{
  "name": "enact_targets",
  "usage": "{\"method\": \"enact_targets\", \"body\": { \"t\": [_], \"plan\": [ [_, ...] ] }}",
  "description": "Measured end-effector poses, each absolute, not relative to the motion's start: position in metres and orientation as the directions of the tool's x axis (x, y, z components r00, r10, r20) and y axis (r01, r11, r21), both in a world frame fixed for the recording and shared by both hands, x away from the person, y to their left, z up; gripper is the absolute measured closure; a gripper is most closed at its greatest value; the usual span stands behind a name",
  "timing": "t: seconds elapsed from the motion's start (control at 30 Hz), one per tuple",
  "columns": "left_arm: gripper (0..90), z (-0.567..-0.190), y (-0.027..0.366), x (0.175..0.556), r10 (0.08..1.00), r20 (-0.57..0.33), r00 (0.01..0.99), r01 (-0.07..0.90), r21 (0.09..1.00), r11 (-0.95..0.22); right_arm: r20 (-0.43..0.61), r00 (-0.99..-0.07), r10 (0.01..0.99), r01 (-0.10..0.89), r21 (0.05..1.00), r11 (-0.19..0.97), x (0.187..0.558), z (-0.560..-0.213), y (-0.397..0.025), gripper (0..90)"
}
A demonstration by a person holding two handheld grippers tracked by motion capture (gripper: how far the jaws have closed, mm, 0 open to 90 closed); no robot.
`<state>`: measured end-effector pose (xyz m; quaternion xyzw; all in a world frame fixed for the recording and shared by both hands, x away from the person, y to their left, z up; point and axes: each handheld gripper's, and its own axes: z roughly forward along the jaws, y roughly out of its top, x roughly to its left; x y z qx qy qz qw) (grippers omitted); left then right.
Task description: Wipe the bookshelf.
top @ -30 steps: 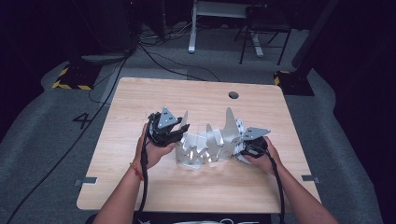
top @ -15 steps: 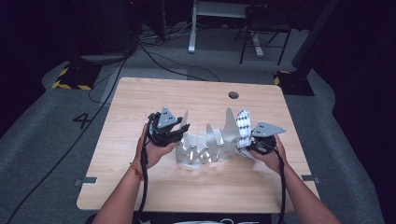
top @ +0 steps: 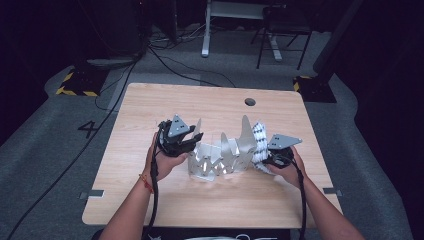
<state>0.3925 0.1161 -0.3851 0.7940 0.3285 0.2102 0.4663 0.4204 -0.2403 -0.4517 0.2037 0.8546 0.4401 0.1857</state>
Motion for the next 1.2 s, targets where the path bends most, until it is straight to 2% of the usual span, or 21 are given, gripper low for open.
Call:
{"method": "enact_targets", "body": {
  "t": [0.2,0.33,0.47,0.57,0.7,0.83,1.0,1.2],
  "plan": [
    [61.6,-0.385,0.116,0.393,0.717,0.023,0.696,0.328,0.879,-0.347,-0.098,-0.87,0.483,0.251,0.756,0.605,0.431,-0.484,-0.234,74.8],
    [61.5,-0.385,0.116,0.392,0.718,0.021,0.696,0.329,0.879,-0.345,-0.08,-0.875,0.477,0.261,0.752,0.606,0.434,-0.488,-0.235,74.4],
    [61.6,-0.386,0.116,0.393,0.718,0.017,0.696,0.329,0.881,-0.34,-0.136,-0.868,0.478,0.215,0.765,0.607,0.43,-0.474,-0.234,74.6],
    [61.6,-0.386,0.116,0.392,0.718,0.018,0.696,0.329,0.881,-0.341,-0.144,-0.857,0.494,0.183,0.812,0.554,0.427,-0.457,-0.239,74.6],
    [61.6,-0.386,0.116,0.393,0.718,0.017,0.696,0.329,0.881,-0.34,-0.203,-0.831,0.518,0.091,0.869,0.486,0.417,-0.429,-0.244,74.7],
    [61.5,-0.386,0.117,0.392,0.718,0.018,0.695,0.328,0.881,-0.34,-0.223,-0.828,0.515,0.067,0.872,0.485,0.413,-0.425,-0.246,74.8],
    [61.5,-0.386,0.117,0.392,0.718,0.018,0.696,0.326,0.882,-0.339,-0.192,-0.851,0.488,0.119,0.835,0.537,0.419,-0.445,-0.242,74.7],
    [61.5,-0.386,0.117,0.392,0.717,0.012,0.697,0.328,0.884,-0.334,-0.109,-0.879,0.464,0.235,0.748,0.621,0.43,-0.485,-0.235,74.7]
  ]
}}
